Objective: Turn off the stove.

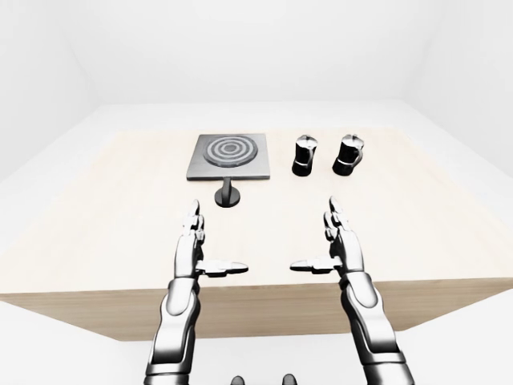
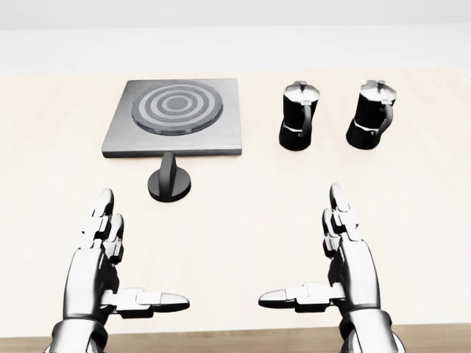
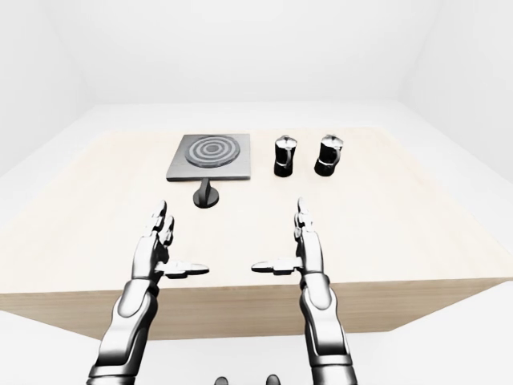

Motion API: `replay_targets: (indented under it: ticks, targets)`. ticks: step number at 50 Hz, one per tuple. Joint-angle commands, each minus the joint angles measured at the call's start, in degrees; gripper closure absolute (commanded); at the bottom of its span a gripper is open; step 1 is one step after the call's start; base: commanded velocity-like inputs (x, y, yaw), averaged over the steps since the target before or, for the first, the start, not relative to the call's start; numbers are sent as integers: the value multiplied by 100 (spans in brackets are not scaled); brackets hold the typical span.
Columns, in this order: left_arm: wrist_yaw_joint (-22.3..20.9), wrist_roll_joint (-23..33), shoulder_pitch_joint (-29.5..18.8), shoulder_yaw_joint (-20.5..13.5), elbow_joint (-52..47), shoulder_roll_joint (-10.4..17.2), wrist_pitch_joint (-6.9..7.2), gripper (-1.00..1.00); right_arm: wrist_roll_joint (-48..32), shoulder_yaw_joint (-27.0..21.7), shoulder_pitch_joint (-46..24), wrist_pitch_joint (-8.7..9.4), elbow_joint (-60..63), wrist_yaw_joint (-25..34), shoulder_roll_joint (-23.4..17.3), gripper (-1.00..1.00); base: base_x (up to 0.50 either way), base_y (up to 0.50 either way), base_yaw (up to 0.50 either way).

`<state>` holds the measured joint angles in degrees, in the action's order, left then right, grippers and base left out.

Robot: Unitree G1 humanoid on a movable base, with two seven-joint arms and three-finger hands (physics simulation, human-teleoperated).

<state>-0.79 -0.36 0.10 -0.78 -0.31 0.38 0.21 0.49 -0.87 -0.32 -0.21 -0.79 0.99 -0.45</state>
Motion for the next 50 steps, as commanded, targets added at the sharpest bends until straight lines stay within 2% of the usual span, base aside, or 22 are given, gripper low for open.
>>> replay_targets:
  ticks: [1, 4, 6, 10, 11, 12, 15, 18, 24, 25, 28, 30, 32, 37, 39, 41, 43, 45, 47, 48, 50]
  targets:
    - [-122, -55, 52, -112, -155, 56, 113, -100, 71, -129, -69, -35, -187, 167, -76, -100, 0, 0, 0]
    - [-131, -64, 49, -118, -129, 56, 87, -100, 48, -114, -55, 19, -133, 158, -73, -100, 0, 0, 0]
    - [-144, -77, 82, -114, -209, 54, 120, -100, 34, -110, -51, 12, -145, 158, -73, -100, 0, 0, 0]
    - [-161, -81, 64, -122, -93, 56, 2, -100, 13, -101, -37, 24, -131, 155, -70, -100, 0, 0, 0]
    - [-162, -79, 85, -115, -156, 55, 36, -100, 12, -107, -44, -15, -173, 160, -73, -100, 0, 0, 0]
    - [-160, -75, 124, -104, -267, 52, 108, -100, 5, -102, -36, 19, -136, 155, -70, -100, 0, 0, 0]
    - [-169, -79, 91, -117, -163, 54, 34, -100, 2, -93, -31, 45, -112, 167, -68, -100, 0, 0, 0]
    - [-165, -70, 149, -95, -335, 48, 152, -100, -4, -91, -29, 46, -115, 169, -67, -100, 0, 0, 0]
    - [-162, -56, 119, -102, -253, 49, 114, -100, 0, -105, -61, -26, -233, 181, -71, -100, 0, 0, 0]
    - [-160, -54, 92, -111, -169, 50, 57, -100, -1, -102, -55, -14, -215, 180, -70, -100, 0, 0, 0]
    - [-156, -73, 93, -120, -185, 49, 79, -100, 2, -105, -53, -27, -224, 183, -70, -100, 0, 0, 0]
    - [-162, -79, 77, -123, -134, 53, 59, -100, -4, -89, -29, 42, -136, 176, -62, -100, 0, 0, 0]
    - [-156, -53, 133, -90, -286, 49, 162, -100, -5, -94, -37, 37, -161, 177, -66, -100, 0, 0, 0]
    - [-139, -14, 75, -100, -124, 53, 87, -100, -19, -89, -49, 35, -175, 183, -69, -100, 0, 0, 0]
    - [-138, -30, 64, -109, -148, 53, 124, -100, -21, -85, -42, 60, -139, 183, -66, -100, 0, 0, 0]
    - [-138, -34, 80, -105, -191, 51, 142, -100, -15, -95, -65, -8, -219, 198, -72, -100, 0, 0, 0]
    - [-147, -36, 77, -105, -162, 51, 106, -100, -19, -92, -67, -28, -236, 205, -74, -100, 0, 0, 0]
    - [-154, -44, 92, -102, -211, 51, 120, -100, -38, -76, -48, 27, -167, 198, -68, -100, 0, 8, 0]
    - [-148, -56, 68, -120, -138, 48, 46, -100, -45, -71, -39, 49, -139, 196, -65, -100, 0, 15, 0]
    - [-146, -100, 72, -138, -213, 47, 117, -100, -44, -76, -47, 26, -169, 202, -68, -100, 0, 16, 0]
    - [-148, -124, 58, -156, -183, 53, 110, -100, -45, -75, -50, 12, -188, 206, -67, -100, 0, 16, 0]
